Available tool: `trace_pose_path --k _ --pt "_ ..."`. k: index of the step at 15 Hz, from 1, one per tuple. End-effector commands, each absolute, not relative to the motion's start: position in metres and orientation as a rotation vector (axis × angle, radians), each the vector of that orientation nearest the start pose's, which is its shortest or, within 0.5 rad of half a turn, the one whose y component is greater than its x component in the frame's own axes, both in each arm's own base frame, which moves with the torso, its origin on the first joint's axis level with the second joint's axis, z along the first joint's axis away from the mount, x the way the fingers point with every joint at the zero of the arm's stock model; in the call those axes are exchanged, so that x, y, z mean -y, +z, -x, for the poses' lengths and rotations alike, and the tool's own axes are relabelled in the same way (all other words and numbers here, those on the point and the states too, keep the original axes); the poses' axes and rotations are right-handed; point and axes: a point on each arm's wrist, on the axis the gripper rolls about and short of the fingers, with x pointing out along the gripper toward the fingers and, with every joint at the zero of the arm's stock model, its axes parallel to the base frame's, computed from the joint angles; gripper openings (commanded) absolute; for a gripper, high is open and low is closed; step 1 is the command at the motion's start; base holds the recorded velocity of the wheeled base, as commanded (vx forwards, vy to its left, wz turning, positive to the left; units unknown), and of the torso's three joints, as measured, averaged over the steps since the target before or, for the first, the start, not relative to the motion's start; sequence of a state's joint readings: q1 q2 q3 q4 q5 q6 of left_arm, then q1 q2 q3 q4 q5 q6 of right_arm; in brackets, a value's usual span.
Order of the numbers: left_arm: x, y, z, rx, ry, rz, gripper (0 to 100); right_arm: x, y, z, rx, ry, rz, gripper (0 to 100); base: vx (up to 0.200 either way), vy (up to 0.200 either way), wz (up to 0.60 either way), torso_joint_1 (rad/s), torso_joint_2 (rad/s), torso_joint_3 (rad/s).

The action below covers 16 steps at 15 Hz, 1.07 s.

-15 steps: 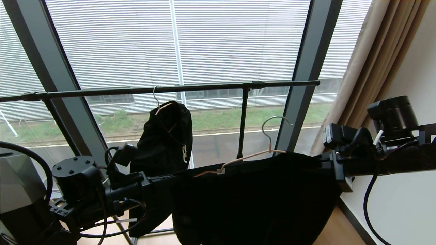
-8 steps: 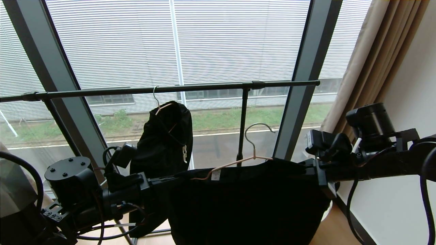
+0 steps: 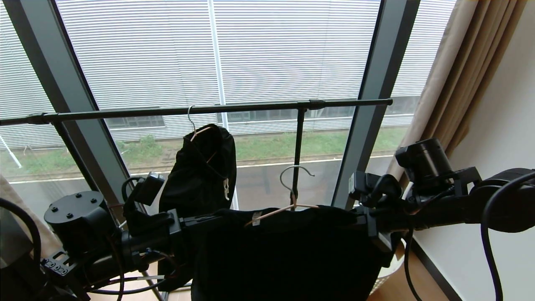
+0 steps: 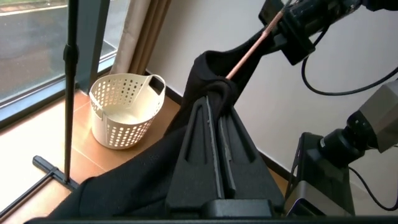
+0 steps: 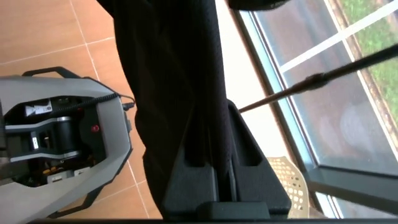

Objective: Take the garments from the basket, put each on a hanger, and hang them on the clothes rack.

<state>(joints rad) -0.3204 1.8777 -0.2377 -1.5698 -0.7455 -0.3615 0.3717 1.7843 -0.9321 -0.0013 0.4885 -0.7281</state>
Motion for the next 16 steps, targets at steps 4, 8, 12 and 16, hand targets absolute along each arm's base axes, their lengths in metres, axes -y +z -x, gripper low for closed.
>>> trace_pose_path --k 4,8,12,16 --pt "0.088 0.13 -0.233 -0.286 -1.015 0.281 0 -0.119 0.152 -0.269 -0.594 1.009 0.403 0 0.0 0.0 0.0 0.0 0.0 0.0" --pt "0.087 0.159 -0.231 -0.388 -0.915 0.181 0 -0.116 0.158 -0.253 -0.566 1.011 0.391 0 0.0 0.0 0.0 0.0 0.0 0.0" --pt "0.104 0.193 -0.231 -0.44 -0.916 0.124 0 -0.127 0.146 -0.252 -0.546 1.024 0.364 0 0.0 0.0 0.0 0.0 0.0 0.0" --pt "0.135 0.204 -0.223 -0.442 -0.828 0.017 0 -0.131 0.13 -0.249 -0.511 1.004 0.3 0 0.0 0.0 0.0 0.0 0.0 0.0"
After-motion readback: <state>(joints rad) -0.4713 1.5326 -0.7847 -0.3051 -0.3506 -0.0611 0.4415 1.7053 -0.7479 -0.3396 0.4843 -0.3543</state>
